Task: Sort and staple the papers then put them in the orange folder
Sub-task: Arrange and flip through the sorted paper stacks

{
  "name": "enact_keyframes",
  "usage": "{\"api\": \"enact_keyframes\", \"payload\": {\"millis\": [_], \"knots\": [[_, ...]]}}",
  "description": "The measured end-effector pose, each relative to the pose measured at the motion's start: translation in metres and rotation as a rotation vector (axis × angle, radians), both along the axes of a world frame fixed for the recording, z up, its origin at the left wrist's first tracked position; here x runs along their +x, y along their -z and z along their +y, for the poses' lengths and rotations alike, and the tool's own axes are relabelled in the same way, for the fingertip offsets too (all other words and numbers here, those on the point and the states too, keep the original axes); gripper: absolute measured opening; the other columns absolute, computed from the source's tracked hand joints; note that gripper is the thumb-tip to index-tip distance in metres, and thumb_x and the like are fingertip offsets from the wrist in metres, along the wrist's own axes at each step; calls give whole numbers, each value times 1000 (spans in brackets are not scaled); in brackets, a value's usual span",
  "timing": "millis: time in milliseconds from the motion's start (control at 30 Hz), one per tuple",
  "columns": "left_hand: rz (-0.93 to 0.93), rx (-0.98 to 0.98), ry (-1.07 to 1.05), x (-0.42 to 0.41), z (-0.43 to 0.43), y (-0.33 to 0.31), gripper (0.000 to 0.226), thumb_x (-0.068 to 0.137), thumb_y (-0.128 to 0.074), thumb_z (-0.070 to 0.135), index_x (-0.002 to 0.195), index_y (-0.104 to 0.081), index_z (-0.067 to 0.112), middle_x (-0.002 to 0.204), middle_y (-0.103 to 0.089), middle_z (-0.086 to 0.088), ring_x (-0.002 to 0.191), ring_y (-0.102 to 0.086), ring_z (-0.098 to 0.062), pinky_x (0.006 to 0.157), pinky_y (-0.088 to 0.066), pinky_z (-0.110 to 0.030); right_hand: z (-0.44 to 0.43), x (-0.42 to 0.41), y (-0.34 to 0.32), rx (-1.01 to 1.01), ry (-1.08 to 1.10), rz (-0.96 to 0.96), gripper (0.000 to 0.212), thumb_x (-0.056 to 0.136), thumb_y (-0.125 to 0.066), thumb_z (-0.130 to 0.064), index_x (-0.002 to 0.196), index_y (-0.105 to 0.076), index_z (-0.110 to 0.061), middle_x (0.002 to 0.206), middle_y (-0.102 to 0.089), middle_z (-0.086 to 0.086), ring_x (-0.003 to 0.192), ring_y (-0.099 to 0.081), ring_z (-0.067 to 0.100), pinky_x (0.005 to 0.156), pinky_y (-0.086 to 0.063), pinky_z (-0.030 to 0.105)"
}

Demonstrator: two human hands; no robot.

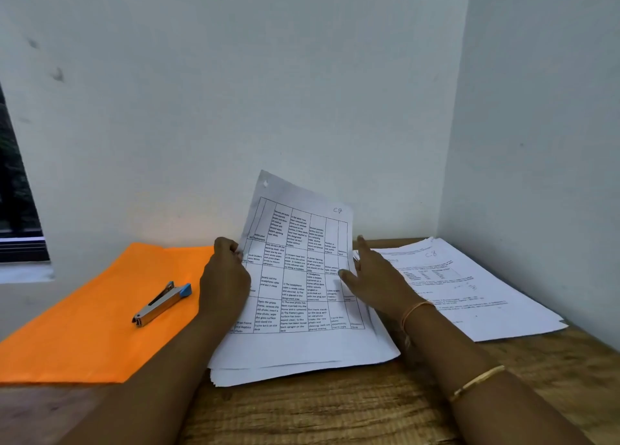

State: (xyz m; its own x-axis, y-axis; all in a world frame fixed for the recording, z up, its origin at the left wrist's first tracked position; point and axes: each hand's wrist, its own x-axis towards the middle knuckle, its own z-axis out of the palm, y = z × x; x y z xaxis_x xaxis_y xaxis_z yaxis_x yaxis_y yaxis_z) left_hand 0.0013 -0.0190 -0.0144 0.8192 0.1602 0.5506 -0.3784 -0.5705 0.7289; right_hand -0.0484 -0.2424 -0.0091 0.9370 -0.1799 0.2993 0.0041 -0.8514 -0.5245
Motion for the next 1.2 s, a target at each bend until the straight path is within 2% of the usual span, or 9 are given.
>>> {"api": "enact_keyframes", "payload": {"millis": [67,200,300,367,567,733,933,1067,1200], "knots": [[6,-19,-4,2,0,0,16,96,-41,1,112,-45,1,106,-60,-20,84,-47,-22,68,-34,-32,-1,2,0,134,-10,-37,77,91,-52,-38,152,-9,-17,98,-51,-5,101,-48,14,90,-38,33],[1,-54,-10,3,-1,1,16,97,-40,3,112,-46,2,106,-60,-18,85,-47,-21,69,-35,-31,0,1,-6,275,22,-69,68,93,-52,-31,149,-20,-11,98,-46,-3,102,-52,20,83,-35,28],[-13,-73,-8,2,-1,0,16,97,-40,2,111,-46,2,108,-60,-16,87,-47,-19,70,-35,-31,0,-4,-10,408,9,-76,31,94,-51,-22,124,-49,-15,80,-51,-10,88,-53,16,63,-35,20],[-12,-88,-8,2,-2,0,16,97,-40,2,112,-46,3,109,-60,-15,88,-47,-17,71,-35,-29,1,-7,-12,523,-11,-58,14,93,-52,-19,107,-53,-22,82,-55,-12,83,-54,10,58,-35,16],[-29,-107,-13,2,-2,1,17,97,-41,3,113,-47,3,108,-60,-16,88,-47,-17,71,-35,-29,1,-10,-20,759,-96,71,27,88,-45,5,97,-63,-13,112,-67,9,105,-63,28,92,-51,40],[-24,-125,7,2,-3,1,20,97,-42,7,117,-48,5,110,-61,-16,89,-50,-21,71,-36,-30,-6,-8,-21,905,-122,158,30,89,-42,10,114,-59,4,116,-66,16,108,-62,35,90,-52,43],[-46,-106,117,-3,-6,1,27,97,-47,17,123,-46,9,114,-58,-6,98,-51,-18,76,-37,-27,-17,-8,-24,889,-96,94,32,92,-41,10,116,-60,-1,115,-64,16,105,-62,32,91,-51,40],[-14,-56,154,-1,-6,1,27,98,-47,24,122,-46,12,110,-60,-2,95,-54,-19,63,-38,-28,-29,-6,-26,681,39,40,28,90,-45,7,110,-63,-2,108,-65,14,100,-62,32,89,-51,35],[26,103,110,5,-3,6,26,94,-54,20,118,-52,11,111,-59,-2,101,-56,-22,74,-39,-28,-47,-1,-23,517,219,-48,21,83,-47,7,97,-63,8,92,-63,18,81,-54,27,62,-38,25]]}}
